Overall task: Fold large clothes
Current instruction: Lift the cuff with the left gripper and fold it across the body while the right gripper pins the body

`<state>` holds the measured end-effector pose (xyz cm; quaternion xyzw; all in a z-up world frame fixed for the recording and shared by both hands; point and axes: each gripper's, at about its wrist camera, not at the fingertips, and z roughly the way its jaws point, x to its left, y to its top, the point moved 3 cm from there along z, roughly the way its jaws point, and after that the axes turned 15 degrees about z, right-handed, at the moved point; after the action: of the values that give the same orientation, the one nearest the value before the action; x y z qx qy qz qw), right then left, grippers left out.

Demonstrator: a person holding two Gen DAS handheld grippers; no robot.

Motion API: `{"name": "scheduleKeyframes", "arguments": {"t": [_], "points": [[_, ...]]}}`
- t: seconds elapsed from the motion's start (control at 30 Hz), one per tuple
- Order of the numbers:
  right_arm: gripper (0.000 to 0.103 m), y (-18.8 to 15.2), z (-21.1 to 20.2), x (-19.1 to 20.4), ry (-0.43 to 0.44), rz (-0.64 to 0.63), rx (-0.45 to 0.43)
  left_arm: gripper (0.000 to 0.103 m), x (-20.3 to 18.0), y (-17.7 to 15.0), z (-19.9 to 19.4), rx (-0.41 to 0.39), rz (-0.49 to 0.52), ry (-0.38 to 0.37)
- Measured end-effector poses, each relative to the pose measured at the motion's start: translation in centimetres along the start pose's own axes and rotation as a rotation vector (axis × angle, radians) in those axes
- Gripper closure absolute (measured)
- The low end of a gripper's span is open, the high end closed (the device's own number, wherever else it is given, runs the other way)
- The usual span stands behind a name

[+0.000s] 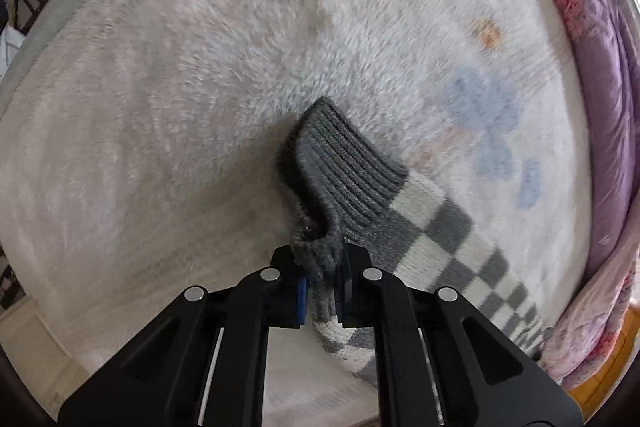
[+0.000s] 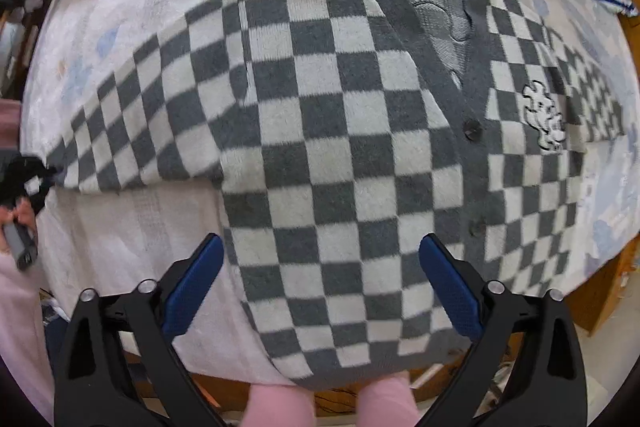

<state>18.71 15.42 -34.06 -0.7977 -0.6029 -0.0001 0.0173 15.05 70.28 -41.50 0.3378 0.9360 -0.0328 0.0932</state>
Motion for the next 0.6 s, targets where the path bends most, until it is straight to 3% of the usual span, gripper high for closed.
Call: {"name": "scheduleKeyframes", "arguments": {"t": [0.07,0.13,0.27,0.33,0.43,0.53,0.6], "points": [[0.040,1.0,0.4,0.0,0.054,0.011,0.006,0.094,-1.0,0.0,-2.4,-0.049,0.023,0.018],[0.055,2.3,1.3,0.3,0.112,0.019,0.010,0.094,-3.3,0.0,-5.5,-0.125,0.127,0.088],[0.079,4.9,3.9,1.2,0.225,0.031,0.072,0.094,-8.0,-1.9,-10.4,-0.242,0.296,0.204],[0.088,6.5,5.6,1.9,0.333,0.048,0.112,0.094,-10.4,-2.6,-13.5,-0.302,0.351,0.243],[0.090,8.2,8.7,3.2,0.404,0.057,0.167,0.093,-14.7,-4.9,-16.0,-0.363,0.423,0.296],[0.091,8.5,12.1,5.1,0.535,0.073,0.238,0.093,-18.3,-7.3,-18.7,-0.400,0.481,0.349],[0.095,8.3,15.3,6.2,0.537,0.099,0.295,0.093,-20.7,-9.0,-20.1,-0.429,0.515,0.373]]}}
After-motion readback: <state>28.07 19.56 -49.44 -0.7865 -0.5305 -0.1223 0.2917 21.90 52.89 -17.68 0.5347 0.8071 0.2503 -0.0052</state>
